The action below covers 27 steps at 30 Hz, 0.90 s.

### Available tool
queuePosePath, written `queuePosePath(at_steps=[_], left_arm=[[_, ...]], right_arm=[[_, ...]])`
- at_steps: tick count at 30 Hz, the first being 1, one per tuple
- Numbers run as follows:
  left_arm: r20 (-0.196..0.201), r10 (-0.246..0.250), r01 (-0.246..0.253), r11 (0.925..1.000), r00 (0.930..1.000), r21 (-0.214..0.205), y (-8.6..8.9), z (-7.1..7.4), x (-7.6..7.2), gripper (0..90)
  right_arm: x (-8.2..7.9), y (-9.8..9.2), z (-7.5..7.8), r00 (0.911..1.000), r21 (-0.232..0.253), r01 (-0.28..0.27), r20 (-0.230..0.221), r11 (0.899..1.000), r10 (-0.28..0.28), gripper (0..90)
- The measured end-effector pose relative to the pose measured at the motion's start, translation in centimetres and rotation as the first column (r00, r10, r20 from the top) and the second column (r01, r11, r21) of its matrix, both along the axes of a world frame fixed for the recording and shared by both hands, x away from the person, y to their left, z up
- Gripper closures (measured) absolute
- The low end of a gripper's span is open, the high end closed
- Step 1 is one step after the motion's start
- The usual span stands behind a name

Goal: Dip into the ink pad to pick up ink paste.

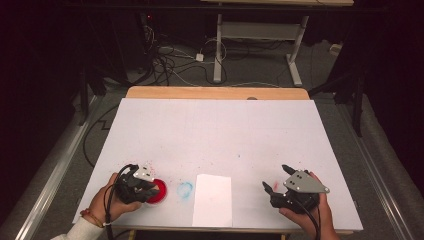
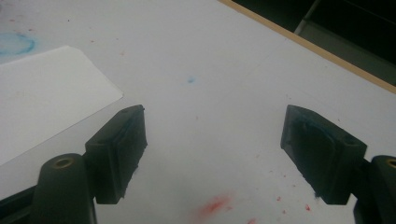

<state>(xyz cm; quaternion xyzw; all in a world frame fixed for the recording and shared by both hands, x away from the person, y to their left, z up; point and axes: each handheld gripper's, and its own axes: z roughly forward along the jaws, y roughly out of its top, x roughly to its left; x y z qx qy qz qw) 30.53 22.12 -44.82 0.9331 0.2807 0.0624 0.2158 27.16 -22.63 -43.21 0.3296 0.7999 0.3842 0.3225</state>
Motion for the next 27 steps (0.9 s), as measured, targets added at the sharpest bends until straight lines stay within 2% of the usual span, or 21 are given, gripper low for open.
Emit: queuePosePath(at_steps=[9, 15, 24, 27], left_arm=[[0.013, 0.009, -0.009, 1.0000, 0.9999, 0.002, -0.12, -0.12, -0.19, 73.9], [0.004, 0.008, -0.008, 0.9999, 1.0000, -0.012, 0.08, -0.19, -0.08, 73.9], [0.008, 0.015, -0.015, 0.9999, 0.9999, -0.001, -0.11, -0.15, -0.14, 73.9], [-0.007, 0.017, -0.017, 0.9998, 0.9998, -0.005, 0.00, 0.05, 0.03, 73.9]], right_arm=[[-0.07, 0.11, 0.01, 0.9999, -0.001, -0.012, 0.000, 1.000, 0.012, 22.7], [-0.02, 0.07, 0.01, 1.0000, -0.002, -0.010, 0.000, 1.000, 0.010, 22.7], [-0.05, 0.06, 0.07, 1.0000, -0.007, -0.007, 0.000, 1.000, 0.007, 22.7], [-0.07, 0.09, 0.05, 1.0000, -0.010, -0.008, -0.001, 1.000, 0.008, 22.6]])
